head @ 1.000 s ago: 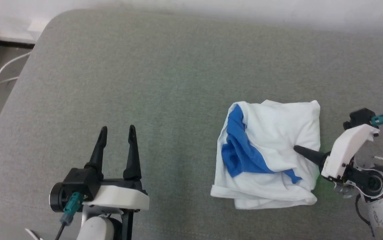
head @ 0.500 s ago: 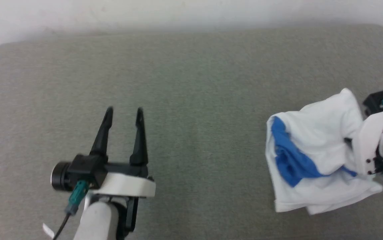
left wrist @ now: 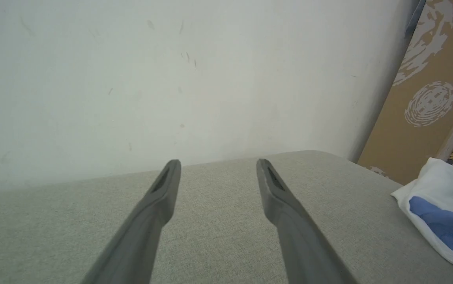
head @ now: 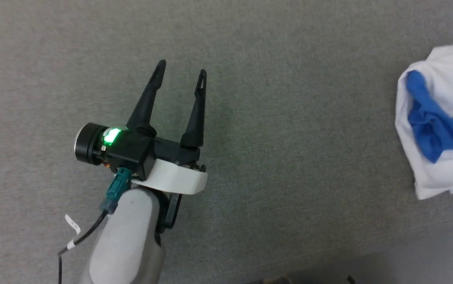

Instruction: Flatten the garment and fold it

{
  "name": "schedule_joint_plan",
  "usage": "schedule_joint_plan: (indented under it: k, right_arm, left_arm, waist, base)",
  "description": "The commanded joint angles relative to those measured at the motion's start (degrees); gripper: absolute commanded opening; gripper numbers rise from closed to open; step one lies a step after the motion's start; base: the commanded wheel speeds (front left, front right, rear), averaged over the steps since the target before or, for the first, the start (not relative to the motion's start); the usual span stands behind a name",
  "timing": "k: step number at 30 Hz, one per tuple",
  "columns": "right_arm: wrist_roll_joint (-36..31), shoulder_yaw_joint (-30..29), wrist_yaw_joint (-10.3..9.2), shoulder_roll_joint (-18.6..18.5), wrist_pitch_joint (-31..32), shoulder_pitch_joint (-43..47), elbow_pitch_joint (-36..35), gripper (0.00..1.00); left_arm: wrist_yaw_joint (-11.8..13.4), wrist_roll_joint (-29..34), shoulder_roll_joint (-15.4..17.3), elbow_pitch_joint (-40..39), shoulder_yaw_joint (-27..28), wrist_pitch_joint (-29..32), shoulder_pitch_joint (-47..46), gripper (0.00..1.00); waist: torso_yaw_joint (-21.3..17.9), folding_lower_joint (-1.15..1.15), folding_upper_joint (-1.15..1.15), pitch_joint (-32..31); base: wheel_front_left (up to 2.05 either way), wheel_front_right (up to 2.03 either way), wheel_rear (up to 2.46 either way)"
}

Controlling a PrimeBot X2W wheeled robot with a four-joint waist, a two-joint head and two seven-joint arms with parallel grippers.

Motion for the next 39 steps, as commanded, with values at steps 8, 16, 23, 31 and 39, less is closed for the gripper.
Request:
schedule_joint_plan:
  k: [8, 16, 23, 31, 39]
  right_arm:
    - [-12.0, -10.4, -0.13, 2.3, -15.0, -2.8, 13.3, 1.0]
    - [-24.4, -22.3, -0.13, 3.8, -27.4, 4.0, 13.4, 1.0]
    - [-28.4, -28.4, -0.13, 11.8, -34.2, 16.0, 4.9, 1.0]
    - [-24.3, -22.6, -0.13, 26.4, -32.9, 29.5, -15.2, 1.0]
    - [-14.0, -13.2, -0.13, 30.0, -31.5, 36.3, -31.9, 1.0]
  left_arm:
    - [0.2, -0.6, 0.0, 0.6, 0.0, -0.3, -0.1, 1.0]
    - [1.8, -3.3, 0.0, 0.2, 1.7, -0.3, 4.5, 1.0]
    - [3.3, -6.3, 0.0, -0.1, 4.3, -0.3, 12.1, 1.0]
    - [4.1, -7.4, 0.0, 0.3, 8.1, -0.3, 18.7, 1.0]
    - [2.9, -6.1, 1.8, 2.6, 13.8, -0.3, 21.6, 1.0]
  waist:
    - [-4.1, -0.02, 0.0, 5.6]
    - [-2.6, -0.02, 0.0, -2.4]
    - [0.0, -0.02, 0.0, -12.2]
    - [5.4, -0.02, 0.0, -18.5]
    - [12.0, -0.02, 0.0, -22.2]
  base:
    - [0.0, 0.0, 0.0]
    - [0.0, 0.0, 0.0]
    - [0.0, 0.0, 0.0]
    - [0.0, 0.0, 0.0]
    - [0.0, 0.0, 0.0]
